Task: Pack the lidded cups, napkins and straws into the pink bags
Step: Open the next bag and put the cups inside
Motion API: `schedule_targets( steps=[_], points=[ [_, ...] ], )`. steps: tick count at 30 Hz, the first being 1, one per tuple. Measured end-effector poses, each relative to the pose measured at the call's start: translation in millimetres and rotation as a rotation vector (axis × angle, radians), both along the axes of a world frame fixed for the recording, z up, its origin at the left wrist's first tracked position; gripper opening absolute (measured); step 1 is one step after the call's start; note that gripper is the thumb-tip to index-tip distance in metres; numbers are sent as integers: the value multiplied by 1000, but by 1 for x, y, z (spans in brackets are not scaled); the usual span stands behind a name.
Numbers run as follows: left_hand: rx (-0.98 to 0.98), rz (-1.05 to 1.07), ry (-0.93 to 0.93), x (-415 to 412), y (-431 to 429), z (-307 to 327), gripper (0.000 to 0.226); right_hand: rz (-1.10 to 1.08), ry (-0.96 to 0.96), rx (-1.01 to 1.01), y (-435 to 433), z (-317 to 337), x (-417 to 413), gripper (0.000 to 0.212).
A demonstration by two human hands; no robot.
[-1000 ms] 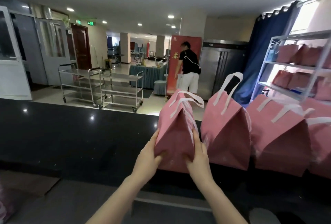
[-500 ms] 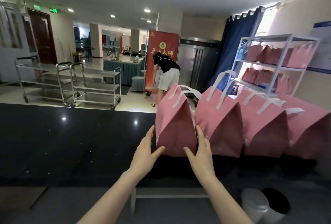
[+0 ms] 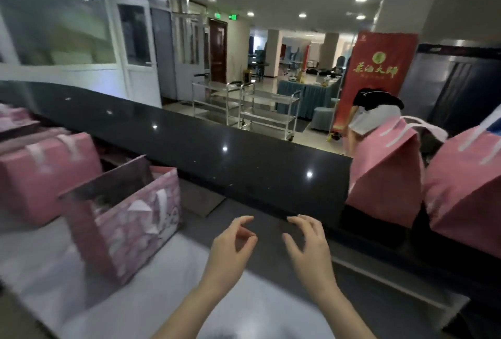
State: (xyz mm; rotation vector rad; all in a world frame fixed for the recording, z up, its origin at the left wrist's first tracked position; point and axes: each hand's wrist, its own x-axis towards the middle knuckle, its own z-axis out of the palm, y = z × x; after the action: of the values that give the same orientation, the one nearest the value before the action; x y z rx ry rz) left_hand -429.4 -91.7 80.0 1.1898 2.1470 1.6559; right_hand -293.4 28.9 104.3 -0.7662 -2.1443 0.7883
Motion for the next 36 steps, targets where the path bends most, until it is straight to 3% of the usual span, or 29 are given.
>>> schedule_targets(
  steps=[8,12,16,19,22,26,30,36],
  points=[
    [0,379,78,-76,-146,-4,40,331,-159,-41,-97,-21,-109,37],
    [38,514,138,-129,-194,0,36,444,-171,-82,-126,-19,-164,50],
    [16,651,156,-201,-219,-5,48,496,-142,-163,-152,-24,-220,66],
    [4,612,157,-254,-224,-12,71,493,-122,-195,-164,-27,-266,78],
    [-14,461,37,-294,-222,-21,84,444,-158,-183,-174,-29,-304,83],
    [-45,322,47,-325,-216,-30,76,424,-184,-178,-180,-32,-325,75],
    [-40,312,137,-330,-212,-36,59,391,-139,-72,-179,-35,-321,65],
    [68,332,153,-298,-209,-29,50,316,-101,15,-175,-38,-284,22]
  ],
)
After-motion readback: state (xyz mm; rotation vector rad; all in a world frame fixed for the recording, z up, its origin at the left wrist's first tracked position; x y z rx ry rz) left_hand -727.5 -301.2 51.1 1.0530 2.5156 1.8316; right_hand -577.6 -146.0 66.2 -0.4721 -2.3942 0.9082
